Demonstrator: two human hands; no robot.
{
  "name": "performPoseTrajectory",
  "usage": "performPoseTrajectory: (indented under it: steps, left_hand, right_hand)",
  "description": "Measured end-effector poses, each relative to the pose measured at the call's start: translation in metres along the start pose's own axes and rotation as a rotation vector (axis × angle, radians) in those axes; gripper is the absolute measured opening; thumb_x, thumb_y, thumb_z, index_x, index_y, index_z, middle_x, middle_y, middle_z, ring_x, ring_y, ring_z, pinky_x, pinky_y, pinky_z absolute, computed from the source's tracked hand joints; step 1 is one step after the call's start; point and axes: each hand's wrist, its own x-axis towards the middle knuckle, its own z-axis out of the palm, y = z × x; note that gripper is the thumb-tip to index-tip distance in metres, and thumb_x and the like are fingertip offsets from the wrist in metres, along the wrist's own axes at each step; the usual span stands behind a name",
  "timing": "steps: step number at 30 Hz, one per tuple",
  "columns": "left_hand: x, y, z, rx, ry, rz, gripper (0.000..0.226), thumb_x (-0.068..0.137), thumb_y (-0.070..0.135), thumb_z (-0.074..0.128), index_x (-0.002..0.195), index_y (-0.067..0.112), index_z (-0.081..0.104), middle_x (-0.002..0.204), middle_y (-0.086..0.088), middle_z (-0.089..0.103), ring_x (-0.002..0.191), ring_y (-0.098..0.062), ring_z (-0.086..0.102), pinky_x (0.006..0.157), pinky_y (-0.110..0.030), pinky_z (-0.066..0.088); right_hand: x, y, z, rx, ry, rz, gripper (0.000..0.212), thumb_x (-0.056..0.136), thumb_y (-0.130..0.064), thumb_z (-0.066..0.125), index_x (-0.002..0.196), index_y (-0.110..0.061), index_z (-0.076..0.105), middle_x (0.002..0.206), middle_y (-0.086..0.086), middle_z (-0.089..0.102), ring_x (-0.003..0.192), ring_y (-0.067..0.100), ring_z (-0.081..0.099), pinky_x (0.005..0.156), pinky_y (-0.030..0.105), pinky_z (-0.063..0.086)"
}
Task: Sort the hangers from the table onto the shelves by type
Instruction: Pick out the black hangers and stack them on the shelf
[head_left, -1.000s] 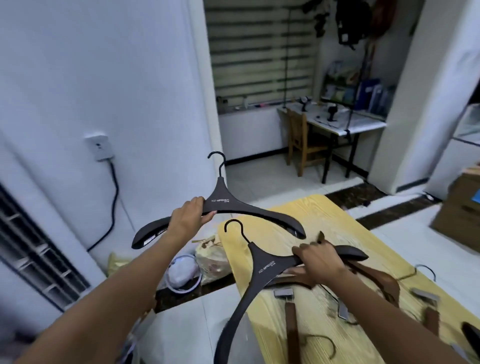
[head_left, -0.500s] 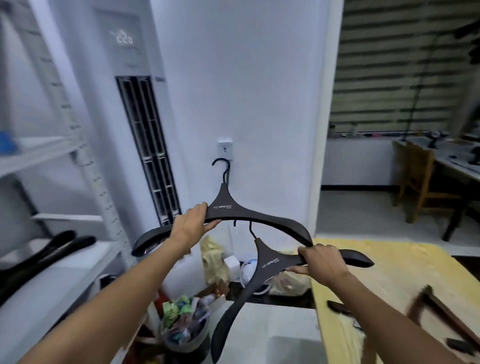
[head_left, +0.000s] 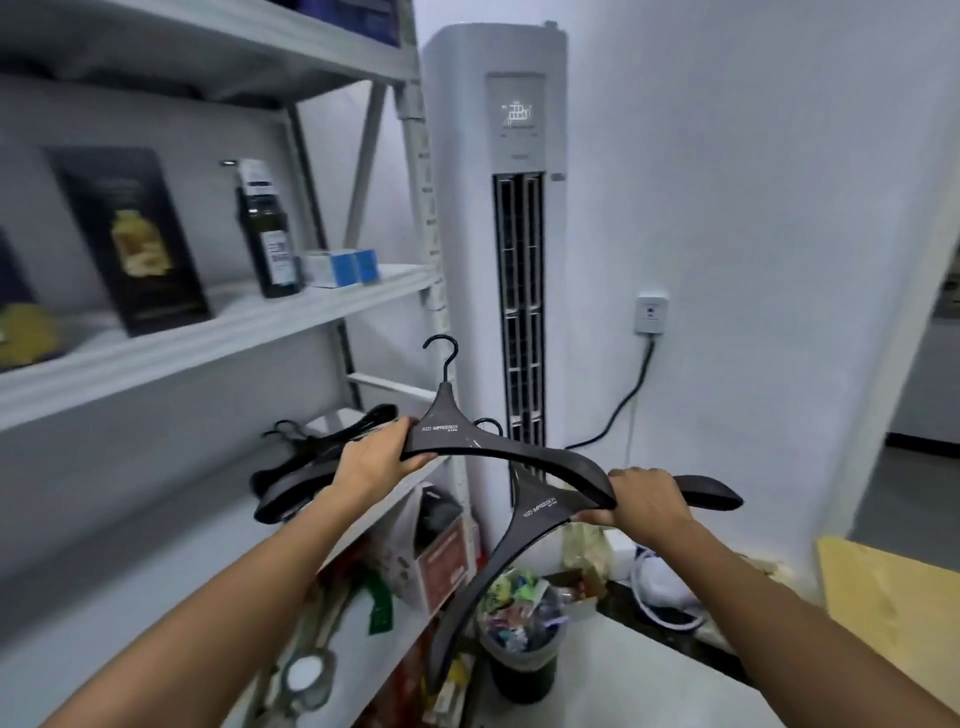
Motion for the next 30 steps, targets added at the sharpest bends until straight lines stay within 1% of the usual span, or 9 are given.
performPoseTrajectory:
  steps: [2,6,9,12,14,16,19,23,30]
  left_hand:
    - [-0.024,-0.028,-0.011,0.018,-0.003,-0.057,0.047,0.084,0.061,0.053,0.115,0.026,0.046,0.118,0.004,0.062,0.111,-0.023,0.059,0.069,-0.032,0.035]
    - [-0.076,-0.080,-0.033,0.131,-0.037,-0.171,0.050,0.084,0.066,0.046,0.106,0.020,0.045,0.112,0.001,0.062,0.104,-0.023,0.060,0.069,-0.035,0.040]
    - [-0.112,-0.110,-0.048,0.148,-0.037,-0.237,0.053,0.084,0.065,0.048,0.115,0.022,0.046,0.113,0.003,0.061,0.105,-0.022,0.060,0.071,-0.035,0.044]
    - [-0.144,-0.135,-0.064,0.171,-0.029,-0.300,0.047,0.084,0.066,0.047,0.103,0.022,0.044,0.106,0.003,0.063,0.098,-0.023,0.061,0.067,-0.033,0.040]
    - [-0.165,-0.152,-0.074,0.200,-0.033,-0.346,0.048,0.085,0.066,0.045,0.102,0.021,0.045,0.103,0.001,0.063,0.095,-0.023,0.062,0.066,-0.032,0.039]
    - [-0.187,-0.171,-0.085,0.230,-0.038,-0.395,0.050,0.086,0.065,0.045,0.105,0.019,0.046,0.101,0.000,0.065,0.093,-0.025,0.063,0.065,-0.032,0.039]
    - [-0.215,-0.195,-0.096,0.271,-0.050,-0.456,0.049,0.085,0.065,0.046,0.103,0.019,0.045,0.099,-0.001,0.066,0.092,-0.026,0.064,0.064,-0.032,0.038]
    - [-0.245,-0.220,-0.103,0.288,-0.060,-0.517,0.051,0.085,0.066,0.045,0.106,0.019,0.046,0.101,-0.003,0.065,0.094,-0.027,0.062,0.064,-0.032,0.037]
    - [-0.261,-0.246,-0.094,0.300,-0.103,-0.624,0.050,0.087,0.064,0.044,0.106,0.018,0.046,0.107,-0.002,0.064,0.097,-0.028,0.061,0.067,-0.034,0.040]
  right_hand:
    - [0.005,-0.027,-0.004,0.003,0.006,-0.059,0.062,0.076,-0.082,0.037,0.077,-0.021,0.041,0.085,-0.001,0.068,0.080,0.021,0.066,0.059,0.030,0.035]
    - [0.010,-0.085,-0.013,-0.010,0.041,-0.180,0.058,0.080,-0.079,0.038,0.080,-0.021,0.042,0.086,-0.004,0.066,0.080,0.021,0.065,0.058,0.029,0.035]
    - [0.014,-0.124,-0.019,-0.009,0.043,-0.250,0.038,0.092,-0.058,0.046,0.096,-0.022,0.055,0.096,-0.005,0.067,0.089,0.021,0.065,0.063,0.029,0.041]
    - [0.016,-0.162,-0.026,-0.027,0.045,-0.277,0.014,0.096,-0.027,0.049,0.107,-0.021,0.057,0.099,-0.003,0.068,0.093,0.022,0.065,0.065,0.031,0.041]
    - [0.016,-0.188,-0.034,-0.039,0.031,-0.279,0.017,0.094,-0.016,0.047,0.107,-0.021,0.057,0.100,-0.002,0.068,0.095,0.022,0.065,0.064,0.030,0.039]
    - [0.018,-0.215,-0.039,-0.032,0.033,-0.307,0.018,0.093,-0.015,0.047,0.107,-0.020,0.057,0.102,-0.002,0.067,0.096,0.022,0.065,0.064,0.029,0.038]
    - [0.021,-0.244,-0.043,-0.007,0.054,-0.371,0.019,0.094,-0.029,0.050,0.109,-0.019,0.057,0.106,-0.002,0.067,0.100,0.021,0.063,0.065,0.029,0.037]
    - [0.029,-0.274,-0.038,0.036,0.078,-0.441,0.046,0.088,-0.062,0.045,0.104,-0.021,0.057,0.103,-0.003,0.067,0.097,0.019,0.064,0.066,0.030,0.038]
    - [0.056,-0.300,-0.017,0.024,0.112,-0.481,0.068,0.079,-0.079,0.032,0.099,-0.019,0.058,0.097,-0.003,0.067,0.091,0.019,0.065,0.064,0.030,0.038]
